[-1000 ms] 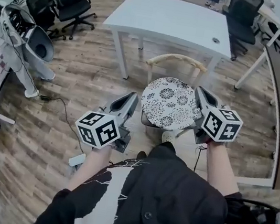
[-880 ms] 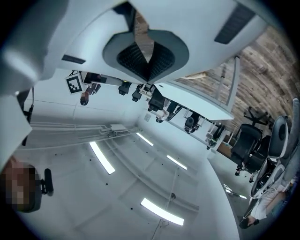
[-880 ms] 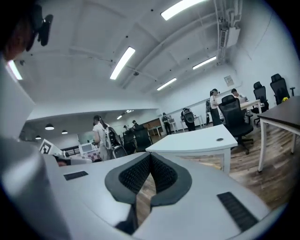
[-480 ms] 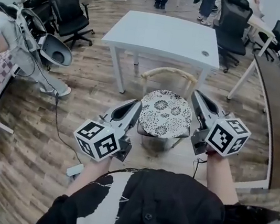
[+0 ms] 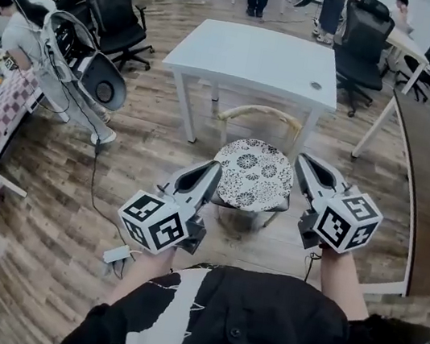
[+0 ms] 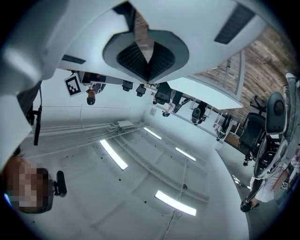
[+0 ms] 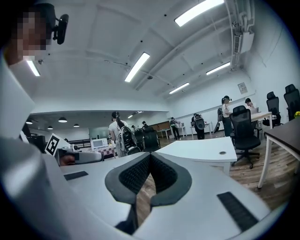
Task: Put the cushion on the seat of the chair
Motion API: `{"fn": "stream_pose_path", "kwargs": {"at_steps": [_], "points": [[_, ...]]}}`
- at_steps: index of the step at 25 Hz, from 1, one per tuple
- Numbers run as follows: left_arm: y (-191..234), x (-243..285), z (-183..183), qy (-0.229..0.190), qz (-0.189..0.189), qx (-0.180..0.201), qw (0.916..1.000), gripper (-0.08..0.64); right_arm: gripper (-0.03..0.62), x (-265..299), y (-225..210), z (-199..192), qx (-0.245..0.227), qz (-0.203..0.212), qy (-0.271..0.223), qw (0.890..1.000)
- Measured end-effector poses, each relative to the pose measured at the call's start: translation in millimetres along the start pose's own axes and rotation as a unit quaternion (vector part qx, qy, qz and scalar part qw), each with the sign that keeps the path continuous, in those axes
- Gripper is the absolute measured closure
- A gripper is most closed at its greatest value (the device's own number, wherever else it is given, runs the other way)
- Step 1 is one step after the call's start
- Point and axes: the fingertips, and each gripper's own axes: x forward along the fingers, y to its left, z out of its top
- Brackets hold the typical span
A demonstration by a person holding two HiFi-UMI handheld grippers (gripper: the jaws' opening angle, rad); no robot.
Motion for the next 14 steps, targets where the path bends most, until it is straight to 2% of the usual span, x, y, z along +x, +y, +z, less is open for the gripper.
{"fn": "stream_pose_path", "kwargs": {"at_steps": [8, 14], "points": [[-35.2, 8.1, -23.4, 0.020, -0.016, 0.001, 0.9997, 0.555, 0.577, -31.5, -7.3, -17.7, -0.012, 0.000, 0.018, 1.000], [-43.7, 25.7, -28.1, 0.022, -0.018, 0.002, 0.9996, 0.555, 0.577, -37.5, -15.1, -21.1, -0.029, 0.005, 0.026, 0.999]]}}
